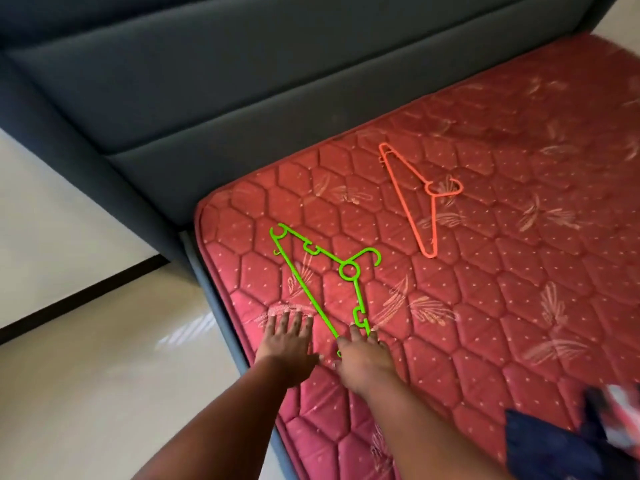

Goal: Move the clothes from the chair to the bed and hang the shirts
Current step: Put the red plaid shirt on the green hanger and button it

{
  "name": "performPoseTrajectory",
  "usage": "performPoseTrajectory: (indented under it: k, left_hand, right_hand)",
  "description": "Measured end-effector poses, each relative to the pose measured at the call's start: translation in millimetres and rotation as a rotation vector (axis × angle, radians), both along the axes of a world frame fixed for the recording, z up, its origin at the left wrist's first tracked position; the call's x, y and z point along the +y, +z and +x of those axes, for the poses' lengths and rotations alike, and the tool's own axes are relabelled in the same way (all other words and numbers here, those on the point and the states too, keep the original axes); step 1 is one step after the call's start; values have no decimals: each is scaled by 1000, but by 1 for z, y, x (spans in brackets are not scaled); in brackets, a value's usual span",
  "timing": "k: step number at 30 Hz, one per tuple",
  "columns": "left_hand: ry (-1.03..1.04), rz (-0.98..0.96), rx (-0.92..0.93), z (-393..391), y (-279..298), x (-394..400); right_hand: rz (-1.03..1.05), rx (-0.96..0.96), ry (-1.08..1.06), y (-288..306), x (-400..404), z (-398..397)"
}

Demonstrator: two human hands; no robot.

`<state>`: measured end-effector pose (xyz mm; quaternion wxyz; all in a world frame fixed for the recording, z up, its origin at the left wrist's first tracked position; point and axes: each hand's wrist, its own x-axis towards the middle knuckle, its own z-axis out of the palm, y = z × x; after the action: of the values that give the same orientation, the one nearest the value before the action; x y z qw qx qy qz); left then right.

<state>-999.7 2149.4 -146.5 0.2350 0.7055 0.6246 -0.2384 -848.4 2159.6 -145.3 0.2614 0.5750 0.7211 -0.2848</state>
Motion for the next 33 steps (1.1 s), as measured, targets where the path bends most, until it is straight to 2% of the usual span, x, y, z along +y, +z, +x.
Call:
performPoseTrajectory:
  k: [6,12,19,24,28,33]
  left_hand:
    - [-4,4,-49,11,-26,20]
    - [-19,-2,-24,8,-34,20]
    - [-18,13,-26,16,-26,14]
    - [-50,-5,-14,28,-21,-13]
    - [-53,-1,5,35,-19,-50]
    - [40,8,19,45,-2,-102]
  right_hand:
    - [53,-54,-124,-39,7,1]
    - [48,-30,-202,-43,12,11]
    - [4,2,-578,-55,1,39]
    - [22,2,-618,-58,-16,46]
    - [-57,-21,-699,-63,-45,53]
    - [-76,124,-842,-40,-107,84]
